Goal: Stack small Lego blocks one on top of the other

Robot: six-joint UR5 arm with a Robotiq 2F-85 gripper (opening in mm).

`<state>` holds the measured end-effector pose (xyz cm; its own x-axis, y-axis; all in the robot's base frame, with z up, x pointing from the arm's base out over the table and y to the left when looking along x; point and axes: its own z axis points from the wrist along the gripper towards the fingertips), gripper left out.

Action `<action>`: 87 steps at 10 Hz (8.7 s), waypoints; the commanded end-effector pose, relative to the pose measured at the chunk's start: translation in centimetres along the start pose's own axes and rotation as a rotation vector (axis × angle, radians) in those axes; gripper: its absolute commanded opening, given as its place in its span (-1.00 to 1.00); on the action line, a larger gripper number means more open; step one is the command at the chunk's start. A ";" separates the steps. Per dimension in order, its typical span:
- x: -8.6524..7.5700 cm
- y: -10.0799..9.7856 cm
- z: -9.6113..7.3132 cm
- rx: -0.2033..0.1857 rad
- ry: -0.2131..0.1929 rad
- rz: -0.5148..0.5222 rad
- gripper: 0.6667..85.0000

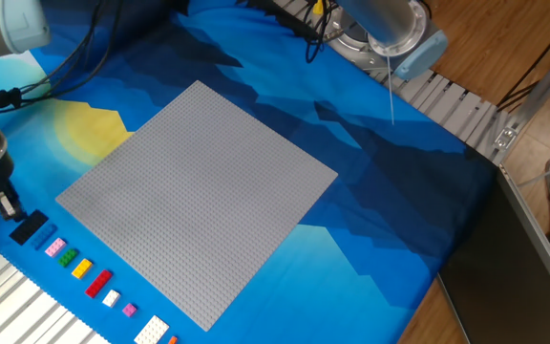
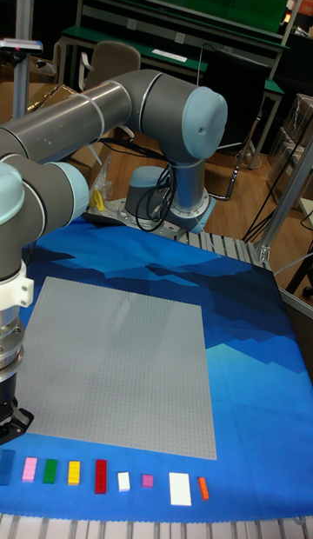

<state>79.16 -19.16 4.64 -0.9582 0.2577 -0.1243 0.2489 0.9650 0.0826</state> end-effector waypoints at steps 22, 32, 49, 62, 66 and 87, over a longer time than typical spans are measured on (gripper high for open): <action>-0.2 -1.6 1.9 0.025 -0.029 -0.232 -0.18; 0.1 -0.8 2.8 0.008 -0.044 -0.309 -0.18; 0.9 -1.2 3.3 -0.073 0.040 -0.337 -0.05; 0.8 -1.7 3.0 -0.041 0.055 -0.315 -0.06; 0.4 -1.9 2.5 -0.033 0.040 -0.300 -0.09; 1.5 -2.9 0.7 -0.025 -0.002 -0.277 -0.13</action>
<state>77.11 -21.52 3.25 -0.9898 -0.0249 -0.1406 -0.0338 0.9975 0.0615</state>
